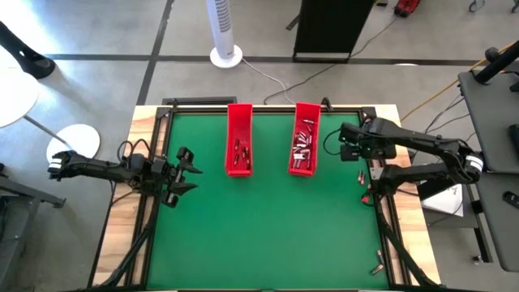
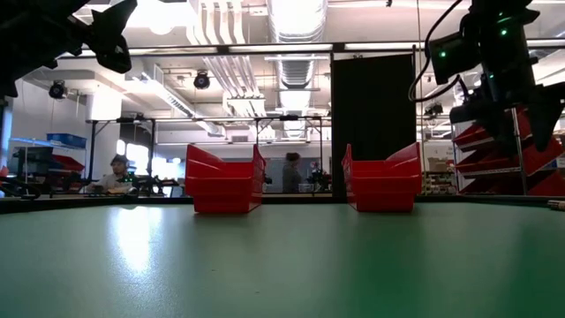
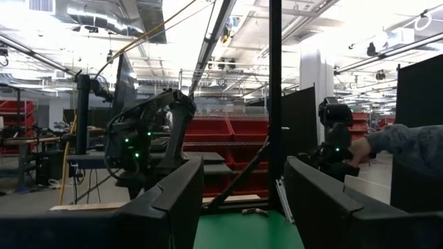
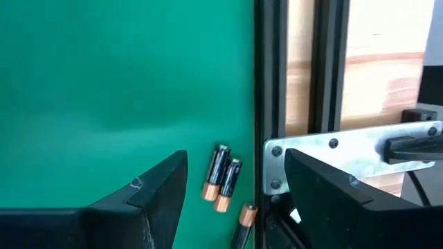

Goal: Sort batteries
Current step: Put the black battery into the left red bin

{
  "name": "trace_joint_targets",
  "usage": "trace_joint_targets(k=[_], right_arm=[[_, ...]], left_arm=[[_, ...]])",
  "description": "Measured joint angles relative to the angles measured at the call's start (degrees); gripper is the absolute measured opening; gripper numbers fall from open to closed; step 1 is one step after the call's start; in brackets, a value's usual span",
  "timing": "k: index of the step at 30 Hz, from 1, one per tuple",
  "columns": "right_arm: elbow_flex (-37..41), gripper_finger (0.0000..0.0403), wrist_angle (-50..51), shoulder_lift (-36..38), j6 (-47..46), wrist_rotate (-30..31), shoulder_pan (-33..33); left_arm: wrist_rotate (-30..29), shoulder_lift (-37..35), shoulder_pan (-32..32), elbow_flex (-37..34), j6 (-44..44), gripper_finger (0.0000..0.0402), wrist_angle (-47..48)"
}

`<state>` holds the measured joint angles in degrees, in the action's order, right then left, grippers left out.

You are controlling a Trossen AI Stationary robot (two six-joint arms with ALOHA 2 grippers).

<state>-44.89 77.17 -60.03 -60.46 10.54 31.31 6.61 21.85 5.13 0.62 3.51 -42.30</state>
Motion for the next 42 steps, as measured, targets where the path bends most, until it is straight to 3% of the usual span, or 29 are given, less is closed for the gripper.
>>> trace_joint_targets(k=[9,19,25,32,38,42], right_arm=[[0.0,0.0247,-0.2,0.0,-0.9,-0.5,-2.3],[0.0,0.0241,-0.4,0.0,3.5,-0.4,0.8],[-0.1,0.0250,-0.6,0.0,14.5,2.0,1.2],[-0.1,0.0287,0.6,-1.3,27.4,-1.9,1.2],[0.4,0.0325,1.8,-5.9,37.4,-1.5,1.2],[0.7,0.0341,1.8,-10.0,44.3,-1.5,1.1]], left_arm=[[0.0,0.0,0.0,0.0,0.0,0.0180,0.0],[0.0,0.0,0.0,0.0,0.0,0.0180,0.0],[0.0,0.0,0.0,0.0,-0.8,0.0180,0.3],[-0.2,0.0,0.0,0.0,-1.3,0.0180,0.5],[-7.4,0.0,0.0,0.0,-2.2,0.0180,1.0],[-9.0,0.0,0.0,0.0,-2.2,0.0180,1.5]])
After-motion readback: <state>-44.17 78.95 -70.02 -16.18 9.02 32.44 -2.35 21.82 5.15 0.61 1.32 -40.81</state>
